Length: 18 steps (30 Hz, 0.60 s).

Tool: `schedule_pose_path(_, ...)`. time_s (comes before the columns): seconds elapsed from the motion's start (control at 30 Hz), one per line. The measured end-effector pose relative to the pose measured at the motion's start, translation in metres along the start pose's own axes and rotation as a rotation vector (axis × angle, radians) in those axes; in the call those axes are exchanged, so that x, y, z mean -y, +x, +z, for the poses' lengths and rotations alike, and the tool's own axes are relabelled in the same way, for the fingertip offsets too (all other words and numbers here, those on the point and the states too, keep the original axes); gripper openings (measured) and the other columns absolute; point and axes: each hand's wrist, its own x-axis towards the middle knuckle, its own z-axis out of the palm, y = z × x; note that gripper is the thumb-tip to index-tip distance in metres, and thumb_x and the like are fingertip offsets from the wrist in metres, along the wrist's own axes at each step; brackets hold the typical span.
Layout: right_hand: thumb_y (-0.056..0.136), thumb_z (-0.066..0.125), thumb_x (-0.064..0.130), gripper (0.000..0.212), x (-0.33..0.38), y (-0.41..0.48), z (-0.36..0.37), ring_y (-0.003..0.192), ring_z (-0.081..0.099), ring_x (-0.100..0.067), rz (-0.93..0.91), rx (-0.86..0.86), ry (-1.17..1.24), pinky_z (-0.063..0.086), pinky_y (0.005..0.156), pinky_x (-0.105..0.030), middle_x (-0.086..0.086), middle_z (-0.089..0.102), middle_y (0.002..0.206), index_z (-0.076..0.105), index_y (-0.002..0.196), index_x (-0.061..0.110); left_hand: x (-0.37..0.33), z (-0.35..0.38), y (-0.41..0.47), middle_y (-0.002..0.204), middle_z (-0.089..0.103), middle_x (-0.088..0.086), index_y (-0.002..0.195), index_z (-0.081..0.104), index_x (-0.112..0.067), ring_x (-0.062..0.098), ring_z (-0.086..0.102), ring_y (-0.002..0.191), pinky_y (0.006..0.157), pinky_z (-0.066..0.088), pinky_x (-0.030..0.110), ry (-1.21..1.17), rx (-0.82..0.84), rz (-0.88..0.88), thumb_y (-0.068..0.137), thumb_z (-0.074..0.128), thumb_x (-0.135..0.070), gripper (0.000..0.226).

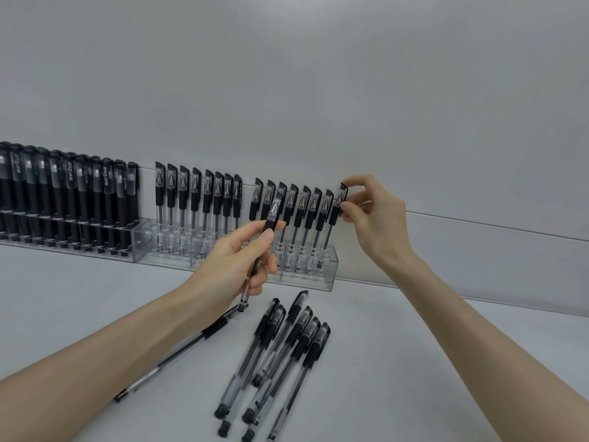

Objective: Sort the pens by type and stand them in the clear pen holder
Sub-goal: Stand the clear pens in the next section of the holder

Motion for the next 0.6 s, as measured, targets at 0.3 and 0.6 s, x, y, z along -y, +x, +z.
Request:
schedule_pose_path(0.3,0.087,0.060,-0.002,0.027,-0.006,-0.008,0.004,0.075,0.066,-0.028,0.003,0.021,-0.046,0.053,0.080,-0.049,0.006,0.060,0.073,0.063,0.108,0.015,0.001,0.001,0.001,0.062,0.054,0.003,0.114,0.065,-0.028,0.011,0.034,0.045,0.043,0.029,0.020,0.016,0.002,-0.007,0.093,0.049,-0.026,0.026)
schedule_pose_path(0.6,0.088,0.067,0.024,0.018,0.037,-0.028,0.008,0.088,0.066,-0.008,0.090,0.137,0.266,0.054,0.081,-0.029,0.005,0.069,0.091,0.062,0.104,0.025,-0.005,0.001,0.001,0.068,0.059,0.005,0.114,0.060,-0.005,0.012,0.042,0.052,0.049,0.036,0.021,0.046,0.073,-0.037,0.099,0.041,-0.013,0.027)
